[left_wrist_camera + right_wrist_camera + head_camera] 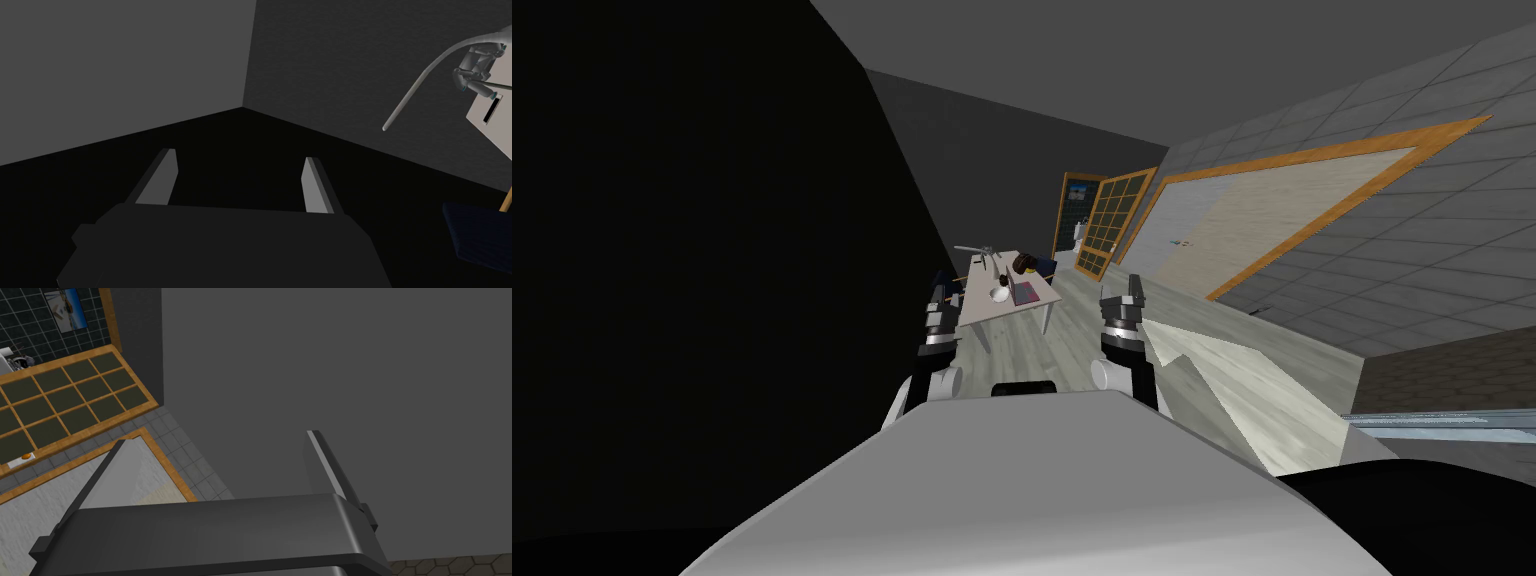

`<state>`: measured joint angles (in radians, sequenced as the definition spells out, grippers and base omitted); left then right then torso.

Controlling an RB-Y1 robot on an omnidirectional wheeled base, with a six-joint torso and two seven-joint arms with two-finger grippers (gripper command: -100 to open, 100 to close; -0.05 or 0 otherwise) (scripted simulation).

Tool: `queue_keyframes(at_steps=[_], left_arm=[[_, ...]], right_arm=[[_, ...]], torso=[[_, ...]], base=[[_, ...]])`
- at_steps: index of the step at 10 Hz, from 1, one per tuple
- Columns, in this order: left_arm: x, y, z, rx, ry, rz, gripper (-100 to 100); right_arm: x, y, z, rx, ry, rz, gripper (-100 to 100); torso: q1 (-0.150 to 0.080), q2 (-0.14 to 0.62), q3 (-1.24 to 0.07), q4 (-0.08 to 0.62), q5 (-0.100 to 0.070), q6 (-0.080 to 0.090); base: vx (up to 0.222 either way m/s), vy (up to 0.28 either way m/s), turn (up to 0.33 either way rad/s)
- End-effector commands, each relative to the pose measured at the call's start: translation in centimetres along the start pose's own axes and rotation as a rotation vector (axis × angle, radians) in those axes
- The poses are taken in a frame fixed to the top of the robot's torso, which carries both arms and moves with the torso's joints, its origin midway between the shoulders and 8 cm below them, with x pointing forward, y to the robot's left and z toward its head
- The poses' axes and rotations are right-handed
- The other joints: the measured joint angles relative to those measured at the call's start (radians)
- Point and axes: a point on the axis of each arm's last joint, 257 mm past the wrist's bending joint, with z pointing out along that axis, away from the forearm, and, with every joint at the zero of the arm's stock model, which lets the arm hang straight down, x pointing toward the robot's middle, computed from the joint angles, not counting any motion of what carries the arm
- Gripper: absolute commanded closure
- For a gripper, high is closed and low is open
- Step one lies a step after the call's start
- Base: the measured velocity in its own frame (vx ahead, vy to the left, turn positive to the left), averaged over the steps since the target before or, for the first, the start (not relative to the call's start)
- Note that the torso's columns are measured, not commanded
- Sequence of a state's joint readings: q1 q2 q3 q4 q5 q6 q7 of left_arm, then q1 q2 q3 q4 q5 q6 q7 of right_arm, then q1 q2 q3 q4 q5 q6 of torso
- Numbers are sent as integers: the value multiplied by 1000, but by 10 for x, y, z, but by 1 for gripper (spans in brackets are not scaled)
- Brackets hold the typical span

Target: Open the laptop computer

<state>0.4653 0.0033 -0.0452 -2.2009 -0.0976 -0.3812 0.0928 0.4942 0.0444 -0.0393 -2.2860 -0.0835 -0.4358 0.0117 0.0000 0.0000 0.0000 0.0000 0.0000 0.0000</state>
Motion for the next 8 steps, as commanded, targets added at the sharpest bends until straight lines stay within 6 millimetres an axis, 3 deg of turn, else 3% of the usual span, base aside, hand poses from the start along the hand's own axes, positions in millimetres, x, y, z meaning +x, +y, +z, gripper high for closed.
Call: queue_keyframes(at_steps=[1,8], left_arm=[[0,0,0,0,0,0,0],[0,0,0,0,0,0,0]], right_arm=[[0,0,0,0,0,0,0],[0,0,0,0,0,0,0]], torso=[[0,40,-82,41,0,0],[0,544,-1087,544,0,0]], base=[[0,0,0],[0,0,0]])
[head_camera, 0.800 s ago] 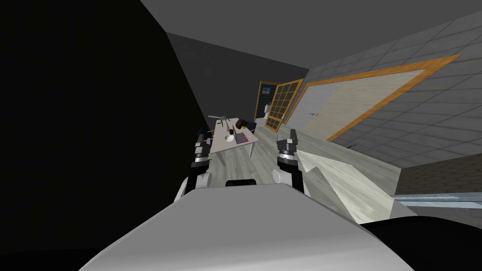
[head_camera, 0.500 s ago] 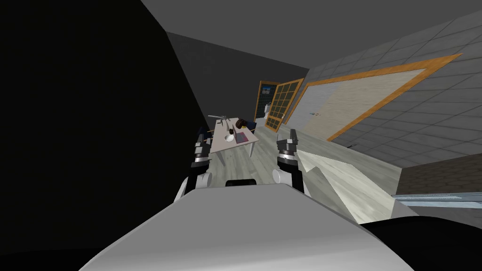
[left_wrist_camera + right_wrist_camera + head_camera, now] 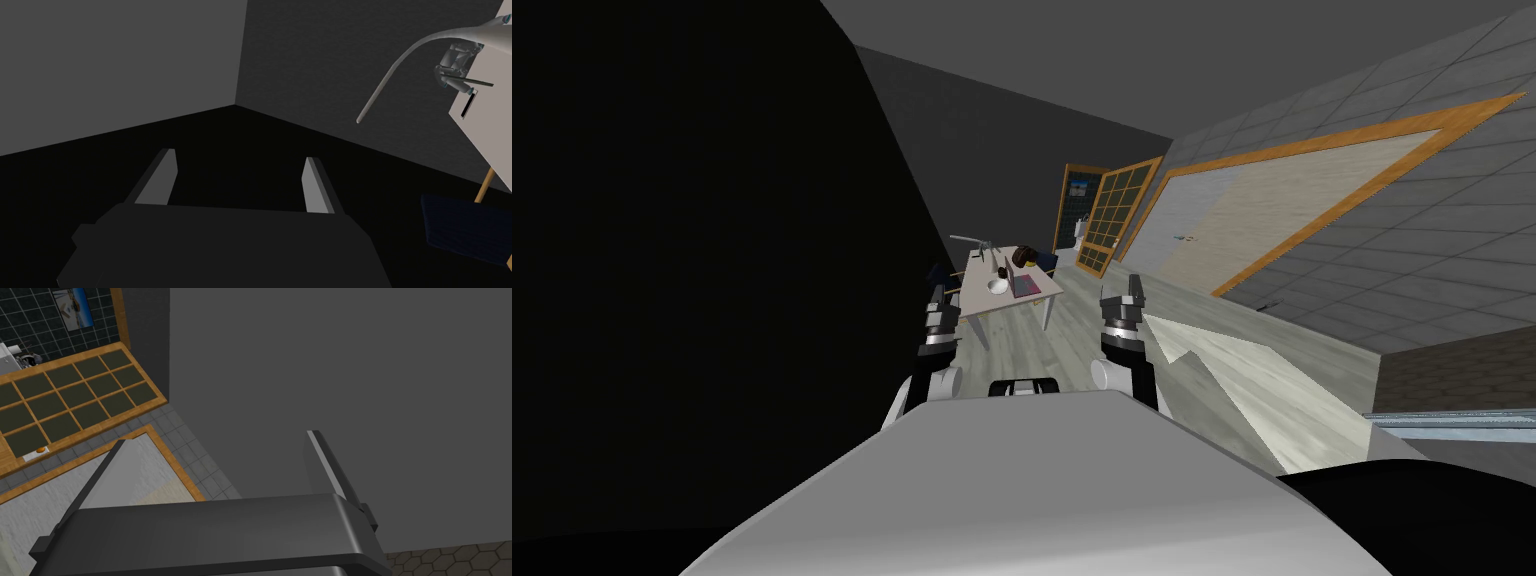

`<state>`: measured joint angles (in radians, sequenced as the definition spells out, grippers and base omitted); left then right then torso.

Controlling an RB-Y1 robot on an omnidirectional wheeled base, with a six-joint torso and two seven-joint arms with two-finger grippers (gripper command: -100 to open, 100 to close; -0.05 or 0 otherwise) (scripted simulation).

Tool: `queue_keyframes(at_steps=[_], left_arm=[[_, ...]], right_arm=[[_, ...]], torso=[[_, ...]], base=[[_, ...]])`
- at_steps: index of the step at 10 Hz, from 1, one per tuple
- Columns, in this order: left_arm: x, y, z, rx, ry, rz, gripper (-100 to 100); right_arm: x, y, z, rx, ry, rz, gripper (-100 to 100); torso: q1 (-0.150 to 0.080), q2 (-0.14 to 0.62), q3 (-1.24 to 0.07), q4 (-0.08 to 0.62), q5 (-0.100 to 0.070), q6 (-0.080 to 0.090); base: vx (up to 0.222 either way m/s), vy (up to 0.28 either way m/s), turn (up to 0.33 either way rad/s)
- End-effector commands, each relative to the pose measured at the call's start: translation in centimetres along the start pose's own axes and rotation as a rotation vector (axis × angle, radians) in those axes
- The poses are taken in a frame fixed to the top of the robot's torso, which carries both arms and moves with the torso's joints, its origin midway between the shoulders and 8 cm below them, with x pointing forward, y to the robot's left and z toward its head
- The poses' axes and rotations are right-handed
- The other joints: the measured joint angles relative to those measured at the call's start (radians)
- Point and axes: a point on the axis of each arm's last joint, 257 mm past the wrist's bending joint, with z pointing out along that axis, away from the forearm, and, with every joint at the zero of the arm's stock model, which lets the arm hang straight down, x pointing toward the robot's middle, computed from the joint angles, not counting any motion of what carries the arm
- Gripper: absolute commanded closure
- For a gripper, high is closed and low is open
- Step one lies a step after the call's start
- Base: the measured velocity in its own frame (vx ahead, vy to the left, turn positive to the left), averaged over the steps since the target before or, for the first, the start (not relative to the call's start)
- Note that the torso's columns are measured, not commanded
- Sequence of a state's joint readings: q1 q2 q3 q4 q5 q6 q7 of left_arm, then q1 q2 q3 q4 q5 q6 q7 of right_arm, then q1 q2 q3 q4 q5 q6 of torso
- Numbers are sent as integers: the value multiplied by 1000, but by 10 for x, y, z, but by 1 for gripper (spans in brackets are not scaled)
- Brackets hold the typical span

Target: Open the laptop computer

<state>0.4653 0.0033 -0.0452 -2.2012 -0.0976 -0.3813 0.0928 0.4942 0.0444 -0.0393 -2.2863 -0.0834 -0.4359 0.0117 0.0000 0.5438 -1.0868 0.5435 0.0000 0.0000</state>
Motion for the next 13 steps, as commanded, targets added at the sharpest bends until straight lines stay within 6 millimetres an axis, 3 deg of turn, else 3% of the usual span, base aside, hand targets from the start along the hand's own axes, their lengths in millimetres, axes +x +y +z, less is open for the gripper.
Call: queue_keyframes(at_steps=[1,2,4,13], left_arm=[[0,0,0,0,0,0,0],[2,1,0,-9,27,23,-100],[3,4,0,-26,61,59,-100],[-10,23,3,-156,90,208,-100]], right_arm=[[0,0,0,0,0,0,0],[0,0,0,0,0,0,0],[0,0,0,1,0,0,0],[0,0,0,1,0,0,0]], torso=[[0,74,-148,74,0,0],[0,148,-295,148,0,0],[-1,189,-385,190,0,0],[1,194,-390,194,0,0]], base=[[0,0,0],[19,-13,-4],[40,-35,-6],[88,-67,-10]])
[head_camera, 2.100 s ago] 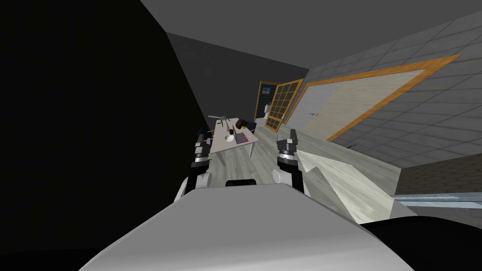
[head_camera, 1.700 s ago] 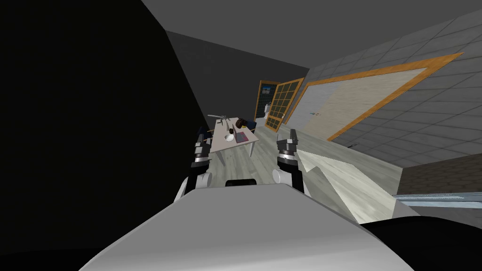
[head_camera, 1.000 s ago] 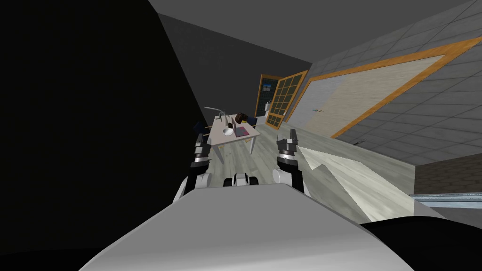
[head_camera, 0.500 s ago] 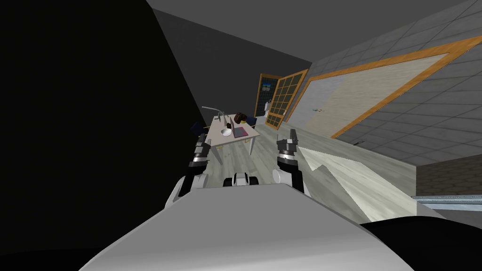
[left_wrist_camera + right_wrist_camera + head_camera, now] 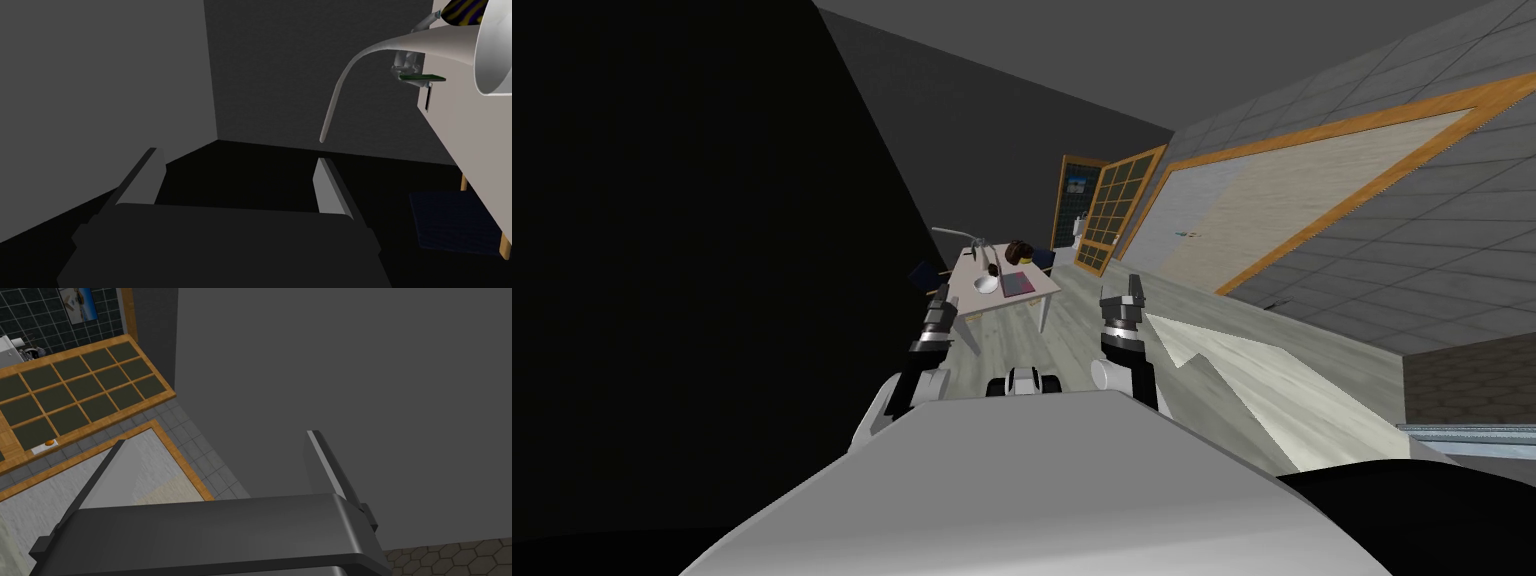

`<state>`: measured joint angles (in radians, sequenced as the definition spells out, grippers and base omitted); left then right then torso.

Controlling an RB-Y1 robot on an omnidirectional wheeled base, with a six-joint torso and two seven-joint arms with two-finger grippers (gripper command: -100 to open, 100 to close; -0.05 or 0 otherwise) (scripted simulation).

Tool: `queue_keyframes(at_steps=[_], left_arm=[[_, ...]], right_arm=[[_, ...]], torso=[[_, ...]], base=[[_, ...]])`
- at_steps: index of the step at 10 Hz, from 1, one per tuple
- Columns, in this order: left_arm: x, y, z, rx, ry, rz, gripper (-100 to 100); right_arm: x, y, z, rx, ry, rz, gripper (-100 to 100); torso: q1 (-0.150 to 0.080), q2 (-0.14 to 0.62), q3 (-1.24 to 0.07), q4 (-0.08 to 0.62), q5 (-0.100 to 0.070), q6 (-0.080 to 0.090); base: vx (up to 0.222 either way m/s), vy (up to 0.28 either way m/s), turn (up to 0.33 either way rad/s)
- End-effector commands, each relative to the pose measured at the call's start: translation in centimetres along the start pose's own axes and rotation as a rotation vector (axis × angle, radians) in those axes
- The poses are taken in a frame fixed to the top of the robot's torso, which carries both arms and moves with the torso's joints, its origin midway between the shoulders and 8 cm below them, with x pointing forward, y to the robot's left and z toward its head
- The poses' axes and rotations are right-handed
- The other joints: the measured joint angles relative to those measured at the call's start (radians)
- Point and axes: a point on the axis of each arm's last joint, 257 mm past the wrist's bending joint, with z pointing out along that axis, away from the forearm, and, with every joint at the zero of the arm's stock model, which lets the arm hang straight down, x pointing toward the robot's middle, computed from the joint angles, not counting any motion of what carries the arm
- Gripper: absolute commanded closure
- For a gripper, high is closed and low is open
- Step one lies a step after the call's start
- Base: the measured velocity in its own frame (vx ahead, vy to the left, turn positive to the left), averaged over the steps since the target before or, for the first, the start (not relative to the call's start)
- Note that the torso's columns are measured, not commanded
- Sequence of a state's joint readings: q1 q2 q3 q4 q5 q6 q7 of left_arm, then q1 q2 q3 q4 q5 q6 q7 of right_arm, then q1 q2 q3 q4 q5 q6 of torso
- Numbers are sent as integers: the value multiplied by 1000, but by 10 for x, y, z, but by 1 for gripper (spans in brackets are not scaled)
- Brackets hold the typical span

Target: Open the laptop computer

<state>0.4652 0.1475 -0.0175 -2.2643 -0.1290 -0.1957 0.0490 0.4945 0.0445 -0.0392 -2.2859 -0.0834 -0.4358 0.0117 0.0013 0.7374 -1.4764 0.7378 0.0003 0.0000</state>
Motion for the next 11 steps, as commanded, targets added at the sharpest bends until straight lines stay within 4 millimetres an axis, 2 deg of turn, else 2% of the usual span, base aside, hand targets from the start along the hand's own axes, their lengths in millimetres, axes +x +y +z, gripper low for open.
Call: queue_keyframes(at_steps=[1,11], left_arm=[[-5,8,1,-47,-6,37,-100],[-27,32,-1,-205,-59,127,-100]], right_arm=[[0,0,0,0,0,0,0],[0,0,0,0,0,0,0]], torso=[[0,1,0,0,0,0],[-1,1,1,0,0,0]], base=[[103,-71,-15],[89,-68,-11]])
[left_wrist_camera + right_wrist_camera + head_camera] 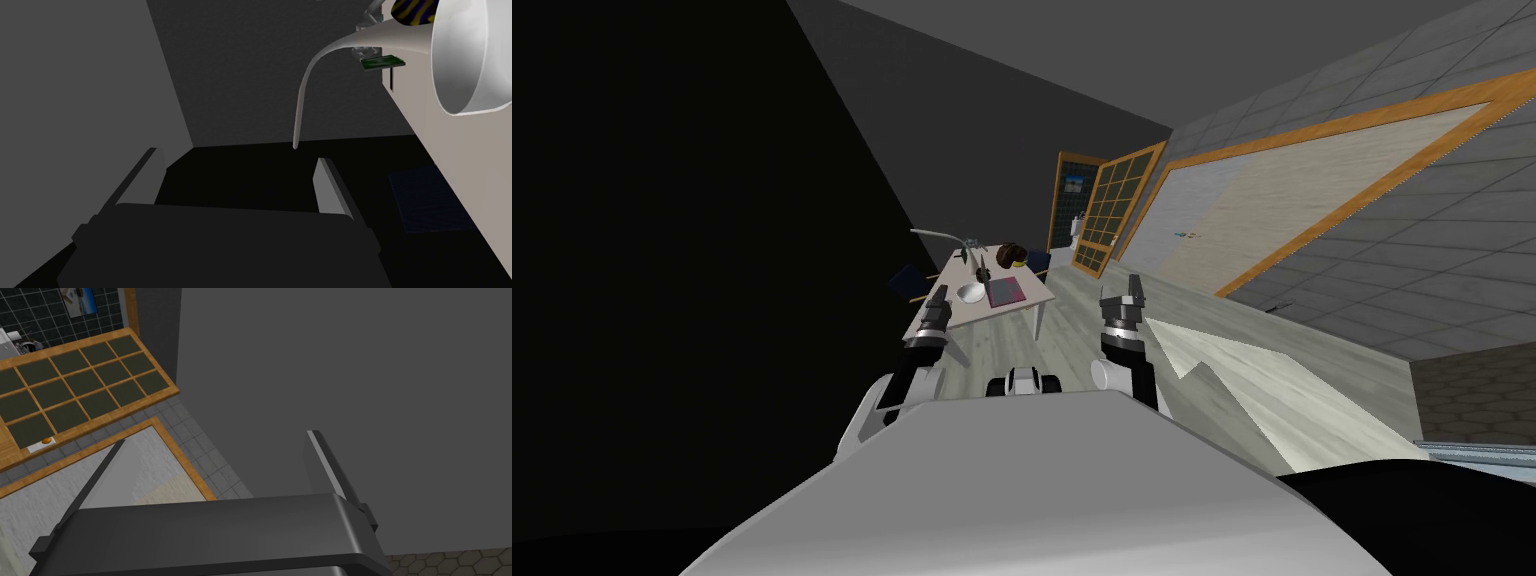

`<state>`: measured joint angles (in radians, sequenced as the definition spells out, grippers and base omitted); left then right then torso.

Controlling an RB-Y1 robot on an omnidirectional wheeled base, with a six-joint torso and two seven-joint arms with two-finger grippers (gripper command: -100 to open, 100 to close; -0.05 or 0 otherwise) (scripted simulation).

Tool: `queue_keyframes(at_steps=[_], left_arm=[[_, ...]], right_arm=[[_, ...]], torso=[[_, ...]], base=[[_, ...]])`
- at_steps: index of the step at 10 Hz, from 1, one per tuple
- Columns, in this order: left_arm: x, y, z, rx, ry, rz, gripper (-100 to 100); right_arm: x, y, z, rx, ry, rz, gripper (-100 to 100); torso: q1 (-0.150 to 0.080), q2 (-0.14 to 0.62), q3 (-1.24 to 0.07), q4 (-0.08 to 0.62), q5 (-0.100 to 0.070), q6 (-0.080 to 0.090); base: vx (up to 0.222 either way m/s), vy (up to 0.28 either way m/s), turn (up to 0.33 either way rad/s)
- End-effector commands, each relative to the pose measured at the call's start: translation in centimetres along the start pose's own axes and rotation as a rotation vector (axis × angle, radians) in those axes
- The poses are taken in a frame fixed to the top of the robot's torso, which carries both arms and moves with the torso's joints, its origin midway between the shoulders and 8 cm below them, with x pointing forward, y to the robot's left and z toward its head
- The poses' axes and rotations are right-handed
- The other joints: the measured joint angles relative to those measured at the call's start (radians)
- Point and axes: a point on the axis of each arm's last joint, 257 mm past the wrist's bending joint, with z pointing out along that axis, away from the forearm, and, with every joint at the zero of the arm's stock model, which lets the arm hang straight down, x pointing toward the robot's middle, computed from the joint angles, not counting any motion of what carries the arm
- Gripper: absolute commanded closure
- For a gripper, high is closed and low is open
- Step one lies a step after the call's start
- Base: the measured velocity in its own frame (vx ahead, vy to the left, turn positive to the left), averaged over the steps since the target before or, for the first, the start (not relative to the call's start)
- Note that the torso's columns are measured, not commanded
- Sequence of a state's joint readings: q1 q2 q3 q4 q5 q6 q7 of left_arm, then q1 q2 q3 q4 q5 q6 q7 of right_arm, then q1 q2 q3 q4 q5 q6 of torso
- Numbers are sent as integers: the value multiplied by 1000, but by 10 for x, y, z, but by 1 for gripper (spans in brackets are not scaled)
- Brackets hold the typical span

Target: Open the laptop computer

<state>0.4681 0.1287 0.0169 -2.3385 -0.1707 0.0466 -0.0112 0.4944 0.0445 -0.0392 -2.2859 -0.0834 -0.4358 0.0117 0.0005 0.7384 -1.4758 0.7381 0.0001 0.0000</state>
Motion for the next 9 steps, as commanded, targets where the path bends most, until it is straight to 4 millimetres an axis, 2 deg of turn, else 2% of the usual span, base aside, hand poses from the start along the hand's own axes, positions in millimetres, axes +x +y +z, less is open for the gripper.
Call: queue_keyframes(at_steps=[1,9], left_arm=[[-6,9,1,-45,-15,19,-100],[-25,37,-3,-198,-48,107,-100]], right_arm=[[0,0,0,0,0,0,0],[0,0,0,0,0,0,0]], torso=[[0,0,0,0,0,0],[0,0,0,0,0,0]], base=[[92,-76,-12],[100,-72,-11]])
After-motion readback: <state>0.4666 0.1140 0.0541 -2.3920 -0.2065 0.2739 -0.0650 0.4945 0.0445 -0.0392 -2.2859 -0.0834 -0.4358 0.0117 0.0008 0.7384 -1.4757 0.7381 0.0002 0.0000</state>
